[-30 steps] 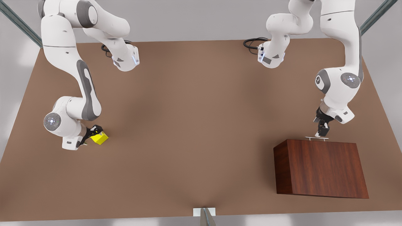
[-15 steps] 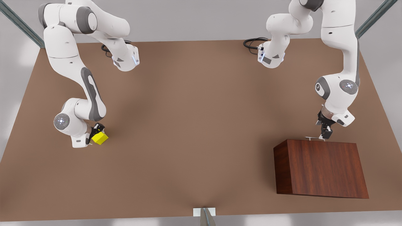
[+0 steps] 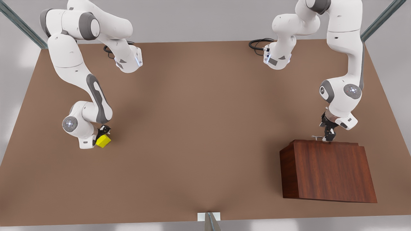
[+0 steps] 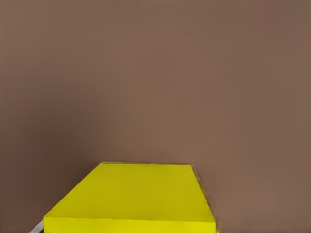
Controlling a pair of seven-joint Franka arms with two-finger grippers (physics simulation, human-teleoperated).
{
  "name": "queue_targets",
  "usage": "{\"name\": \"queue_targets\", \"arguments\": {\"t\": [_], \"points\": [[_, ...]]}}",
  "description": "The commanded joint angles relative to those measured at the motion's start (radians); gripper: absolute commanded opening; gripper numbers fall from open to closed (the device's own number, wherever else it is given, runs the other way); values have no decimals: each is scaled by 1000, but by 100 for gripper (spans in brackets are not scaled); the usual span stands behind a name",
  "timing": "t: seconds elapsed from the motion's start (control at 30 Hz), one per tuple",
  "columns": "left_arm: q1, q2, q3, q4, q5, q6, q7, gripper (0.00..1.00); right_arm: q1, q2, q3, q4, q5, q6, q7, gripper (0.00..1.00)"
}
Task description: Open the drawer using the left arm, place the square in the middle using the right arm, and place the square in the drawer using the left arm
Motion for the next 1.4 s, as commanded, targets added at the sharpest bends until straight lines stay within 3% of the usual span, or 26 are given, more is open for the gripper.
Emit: {"name": "queue_targets", "arguments": {"t": [0.0, 0.1, 0.27, 0.33, 0.5, 0.57, 0.67, 0.73, 0.83, 0.9, 1.07, 1.23, 1.37], "points": [[0, 0, 0, -1, -1, 0, 0, 100, 2, 2, 0, 1, 1, 7, 0, 88], [0, -19, 0, -26, -1, -6, 0, 100, 5, -1, 0, 3, -1, 13, 5, 78], [0, -65, 0, -72, -1, -14, -6, 100, 3, -7, 0, 7, -1, 7, 2, 75], [0, -81, 0, -87, -1, -15, -12, 100, 3, -8, 0, 7, -4, 5, 0, 68], [0, -150, 0, -156, -1, -37, -16, 100, 6, -45, 2, 9, -2, -30, 17, 66], [0, -158, 2, -166, -1, -45, -16, 100, 6, -41, 2, 9, -2, -28, 17, 60], [0, -180, 5, -169, -1, -77, -16, 100, 26, -64, 2, 10, -2, -34, 45, 61], [0, -195, 12, -181, -1, -80, -14, 100, 80, -113, 18, 12, -4, -94, 184, 61], [0, -209, 31, -195, 0, -81, -11, 100, 123, -182, 127, 13, -2, -165, 396, 61], [0, -207, 43, -196, 0, -83, -9, 100, 287, -188, 156, 56, -7, -177, 665, 61], [0, -209, 64, -202, 4, -104, -3, 100, 587, 56, 213, 433, -36, -177, 908, 61], [0, -295, 87, -204, 19, -247, 1, 100, 667, 255, 324, 642, -68, -176, 1005, 63], [-9, -413, 87, -199, 95, -400, 9, 100, 703, 335, 331, 771, -70, -166, 1059, 64]]}}
